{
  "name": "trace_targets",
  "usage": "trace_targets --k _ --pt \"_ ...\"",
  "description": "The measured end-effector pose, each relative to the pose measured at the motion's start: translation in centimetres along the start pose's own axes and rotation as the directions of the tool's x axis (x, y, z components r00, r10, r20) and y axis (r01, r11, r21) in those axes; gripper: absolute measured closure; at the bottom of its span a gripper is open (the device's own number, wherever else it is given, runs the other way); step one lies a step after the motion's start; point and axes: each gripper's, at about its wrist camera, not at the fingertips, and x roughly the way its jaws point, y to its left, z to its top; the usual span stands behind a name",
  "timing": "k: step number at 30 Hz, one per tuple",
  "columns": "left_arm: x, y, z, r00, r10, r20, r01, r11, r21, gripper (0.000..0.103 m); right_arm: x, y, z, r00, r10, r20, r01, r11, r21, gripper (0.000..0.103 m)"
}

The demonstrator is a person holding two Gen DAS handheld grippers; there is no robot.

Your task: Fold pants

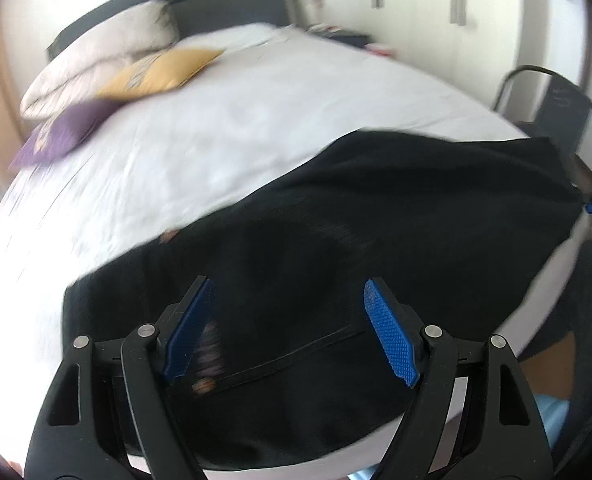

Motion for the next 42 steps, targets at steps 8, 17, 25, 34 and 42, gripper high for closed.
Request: trace_targets --k 8,17,25,34,42 --pt "0.8 -8.0 2.5 0.985 -0.167 0.045 0.161 0.980 0.117 0.027 -3.7 7.1 0.7 0.989 0.139 0.050 -0.129 0.979 -0.155 0.062" --pt "6.6 -12.8 0.6 0.971 -0.195 -0.136 0.215 0.965 0.151 0.027 5.4 14.8 -3.9 0.941 0.244 -0.236 -0.298 0.927 -0.228 0.063" --pt "5.4 -12.0 -1.1 0.963 -0.226 -0.148 0.244 0.963 0.115 0.027 5.2 11.0 -4.6 0.943 0.221 -0.250 -0.269 0.947 -0.178 0.094" --pt "7.8 -9.4 9.8 0.968 -0.249 -0.036 0.251 0.963 0.099 0.027 3.5 15.3 -4.7 0.930 0.283 -0.234 -0.344 0.895 -0.283 0.064" --pt "18.4 -9.4 12.8 0.952 -0.220 -0.212 0.223 0.975 -0.010 0.027 5.6 12.4 -5.5 0.916 0.278 -0.287 -0.351 0.905 -0.242 0.069"
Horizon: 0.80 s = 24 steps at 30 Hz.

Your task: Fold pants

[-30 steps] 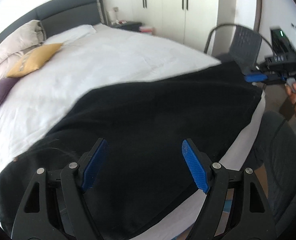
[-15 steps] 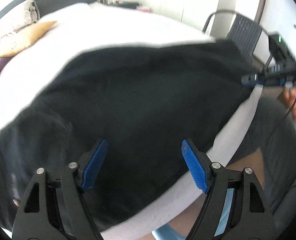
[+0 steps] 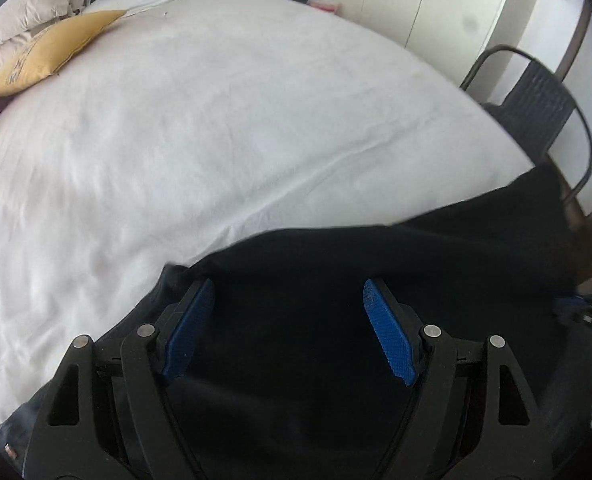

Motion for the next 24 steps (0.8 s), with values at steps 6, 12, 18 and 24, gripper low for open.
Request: trace_targets --k 6,12,18,24 --pt "0.4 -0.1 0.9 0.999 0.005 0.036 -0.001 0.993 -0.115 0.028 -2.5 -1.1 -1.7 1.000 -0.006 0.002 0.006 1.000 0.008 0.068" --pt "-3.2 -6.7 1.0 0.988 -0.091 0.122 0.093 0.996 -0.014 0.027 -5.6 -1.8 0.9 0.981 0.108 0.160 -0.117 0.992 0.044 0.054" --pt "-0.8 -12.1 -0.9 0.992 -0.123 0.040 0.121 0.992 0.044 0.027 -0.7 -1.5 6.3 0.945 0.302 0.125 -0.315 0.944 0.102 0.045" --pt "-0.5 -12.7 -4.7 0.995 -0.100 0.028 0.097 0.992 0.085 0.027 0.5 -4.9 6.3 0.973 0.206 0.107 -0.224 0.954 0.201 0.062"
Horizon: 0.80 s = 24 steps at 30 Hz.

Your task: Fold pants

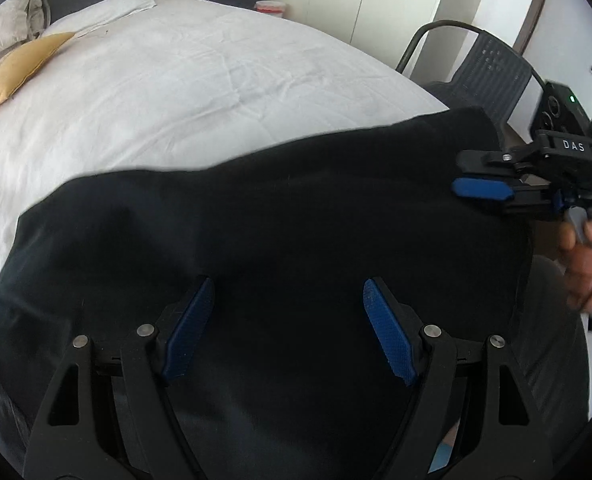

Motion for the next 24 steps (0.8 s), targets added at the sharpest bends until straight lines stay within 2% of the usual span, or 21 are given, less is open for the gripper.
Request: trace_targets --k 3,5,7,9,10,11,15,16,19,22,24 --pt "-0.3 0.7 -1.7 1.000 0.012 0.013 -0.012 1.000 -0.001 0.027 -5.1 -2.4 -1.3 0.997 -0.032 0.075 0.030 0.999 0.030 0.062" --pt "-0.9 0.1 -2.4 0.999 0.032 0.020 -0.033 0.999 0.019 0.027 -8.9 -4.3 -1.7 0.988 -0.072 0.139 0.063 0.996 0.070 0.053" --pt "-1.7 -0.5 -2.8 1.000 0.019 0.023 -0.020 1.000 0.025 0.027 -12.4 -5.5 -3.1 0.972 -0.122 0.200 0.099 0.988 0.119 0.047" --pt "-3.0 -1.9 -2.9 0.999 -0.016 0.042 0.015 0.999 0.039 0.027 -14.8 -6.2 -4.5 0.966 -0.114 0.231 0.079 0.985 0.153 0.043" --pt "-3.4 -2.6 -2.6 0.998 -0.030 0.063 0.027 0.998 0.053 0.027 -15.7 -6.6 -4.9 0.965 -0.108 0.238 0.067 0.983 0.172 0.038" --pt "-3.9 -3.6 -2.2 0.995 -0.050 0.086 0.044 0.996 0.074 0.027 -16.1 -6.9 -5.3 0.966 -0.098 0.238 0.053 0.980 0.190 0.033" --pt "-3.2 -5.9 -0.5 0.993 -0.057 0.105 0.046 0.993 0.111 0.027 -14.5 -6.9 -7.0 0.982 -0.040 0.182 -0.004 0.972 0.237 0.032" --pt "-2.9 -6.1 -0.4 0.993 -0.062 0.100 0.051 0.993 0.107 0.027 -13.5 -6.7 -7.2 0.986 -0.022 0.165 -0.018 0.971 0.237 0.032" --pt "-1.6 -6.5 -0.3 0.995 -0.075 0.065 0.068 0.993 0.096 0.027 -11.8 -6.7 -7.5 0.989 -0.047 0.138 0.012 0.970 0.244 0.032" --pt "-0.3 -6.2 -1.1 0.997 -0.071 0.014 0.069 0.994 0.082 0.027 -11.7 -7.7 -7.7 0.988 -0.059 0.144 0.017 0.960 0.278 0.032" --pt "0.3 -6.2 -1.2 0.997 -0.073 0.018 0.072 0.995 0.074 0.027 -12.4 -8.6 -7.8 0.985 -0.029 0.167 -0.022 0.954 0.299 0.034"
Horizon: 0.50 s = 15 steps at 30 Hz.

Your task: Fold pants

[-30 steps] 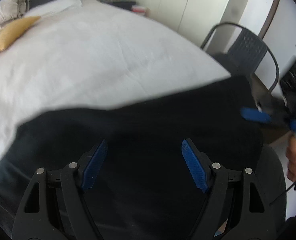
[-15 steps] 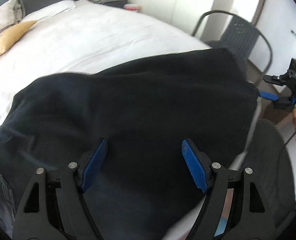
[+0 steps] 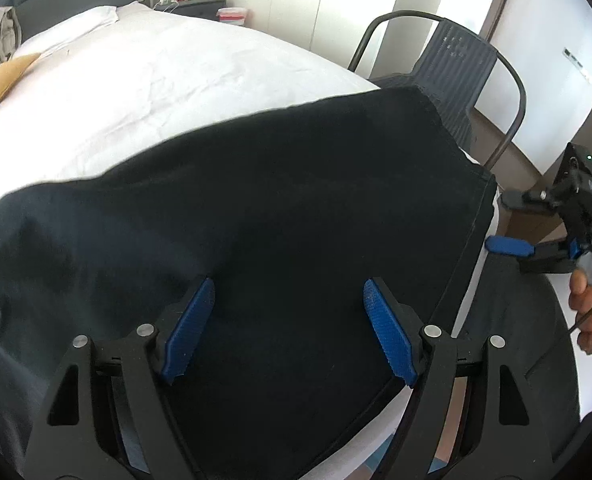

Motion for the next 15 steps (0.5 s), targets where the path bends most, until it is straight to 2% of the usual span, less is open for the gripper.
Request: trace_targets --k 9,15 --pt "0.3 0.3 -0.5 1.000 -0.003 0.001 0.003 1.000 -0.010 0.027 0.5 0.1 1.3 0.994 0.090 0.062 -0.093 0.994 0.049 0.032" --pt "0.5 0.1 0.1 1.000 -0.005 -0.003 0.005 1.000 -0.011 0.027 0.0 0.1 1.8 0.982 0.148 0.120 -0.156 0.986 0.063 0.032"
